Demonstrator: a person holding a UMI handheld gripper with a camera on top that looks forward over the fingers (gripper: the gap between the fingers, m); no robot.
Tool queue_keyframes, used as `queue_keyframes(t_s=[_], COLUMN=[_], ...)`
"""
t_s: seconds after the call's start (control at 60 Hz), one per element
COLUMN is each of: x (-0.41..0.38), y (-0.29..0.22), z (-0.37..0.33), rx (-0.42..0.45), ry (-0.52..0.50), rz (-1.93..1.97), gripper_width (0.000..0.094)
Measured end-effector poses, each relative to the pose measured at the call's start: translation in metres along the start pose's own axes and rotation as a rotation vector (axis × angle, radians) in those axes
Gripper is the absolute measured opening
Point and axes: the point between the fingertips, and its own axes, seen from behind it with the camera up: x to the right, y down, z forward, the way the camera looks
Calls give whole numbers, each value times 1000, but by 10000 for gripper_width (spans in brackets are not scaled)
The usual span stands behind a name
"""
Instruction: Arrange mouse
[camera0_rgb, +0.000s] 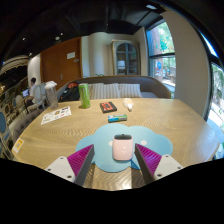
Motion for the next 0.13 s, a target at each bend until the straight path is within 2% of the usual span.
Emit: queue_keyframes(t_s=[0.133], x=[-18], y=[15], z=[-45], rx=[35], ry=[-42], rz=[-29], gripper_width=[853])
